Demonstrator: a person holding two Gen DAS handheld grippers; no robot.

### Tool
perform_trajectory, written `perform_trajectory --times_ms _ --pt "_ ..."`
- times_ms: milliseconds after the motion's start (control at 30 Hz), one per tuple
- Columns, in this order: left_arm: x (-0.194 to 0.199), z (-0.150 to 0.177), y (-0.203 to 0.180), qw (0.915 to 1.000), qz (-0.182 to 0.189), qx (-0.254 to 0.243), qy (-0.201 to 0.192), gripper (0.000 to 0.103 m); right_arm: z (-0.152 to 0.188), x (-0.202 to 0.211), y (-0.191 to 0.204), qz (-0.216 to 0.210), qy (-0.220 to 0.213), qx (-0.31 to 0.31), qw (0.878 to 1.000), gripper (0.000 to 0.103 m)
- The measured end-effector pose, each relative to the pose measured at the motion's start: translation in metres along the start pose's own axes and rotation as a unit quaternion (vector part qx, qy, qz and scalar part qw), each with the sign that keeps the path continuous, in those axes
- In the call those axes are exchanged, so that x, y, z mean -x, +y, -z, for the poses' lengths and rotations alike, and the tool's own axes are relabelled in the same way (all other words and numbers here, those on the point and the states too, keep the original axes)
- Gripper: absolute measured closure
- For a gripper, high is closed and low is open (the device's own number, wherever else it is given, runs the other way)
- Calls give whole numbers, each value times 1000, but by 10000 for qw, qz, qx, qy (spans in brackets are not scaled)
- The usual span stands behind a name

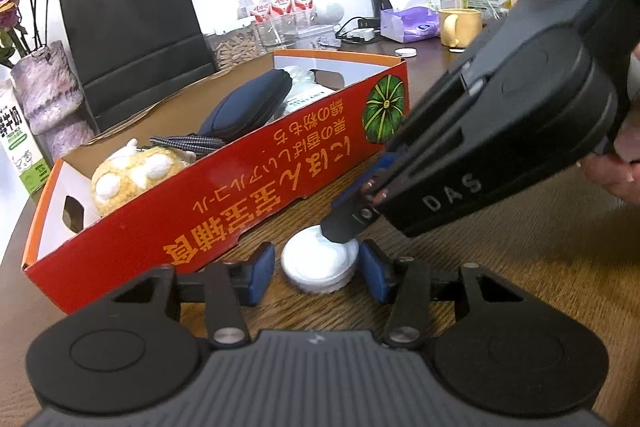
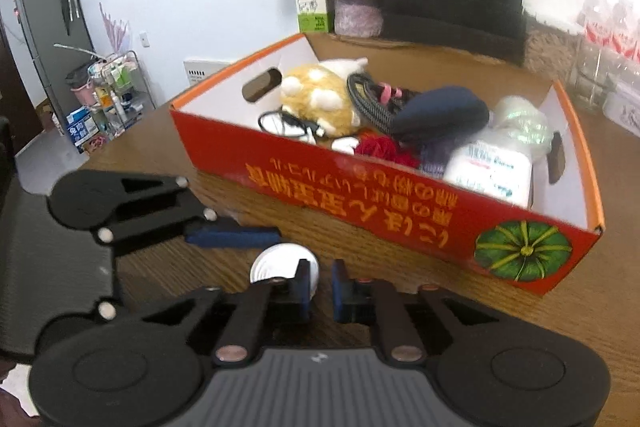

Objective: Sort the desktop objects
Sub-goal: 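Lift the white inner lid off the cap with the right tool while the left tool holds the base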

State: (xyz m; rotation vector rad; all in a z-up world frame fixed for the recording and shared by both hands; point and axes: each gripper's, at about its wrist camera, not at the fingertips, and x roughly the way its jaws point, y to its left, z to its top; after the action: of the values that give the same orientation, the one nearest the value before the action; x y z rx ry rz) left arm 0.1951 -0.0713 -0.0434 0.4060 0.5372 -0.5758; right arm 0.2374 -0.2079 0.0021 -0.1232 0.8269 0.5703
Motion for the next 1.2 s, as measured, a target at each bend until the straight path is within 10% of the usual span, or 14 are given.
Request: perform_trajectory --times_ms 1200 --pt "4 -1 -28 9950 -368 -932 -8 62 14 -6 -5 -600 -487 -155 9969 92"
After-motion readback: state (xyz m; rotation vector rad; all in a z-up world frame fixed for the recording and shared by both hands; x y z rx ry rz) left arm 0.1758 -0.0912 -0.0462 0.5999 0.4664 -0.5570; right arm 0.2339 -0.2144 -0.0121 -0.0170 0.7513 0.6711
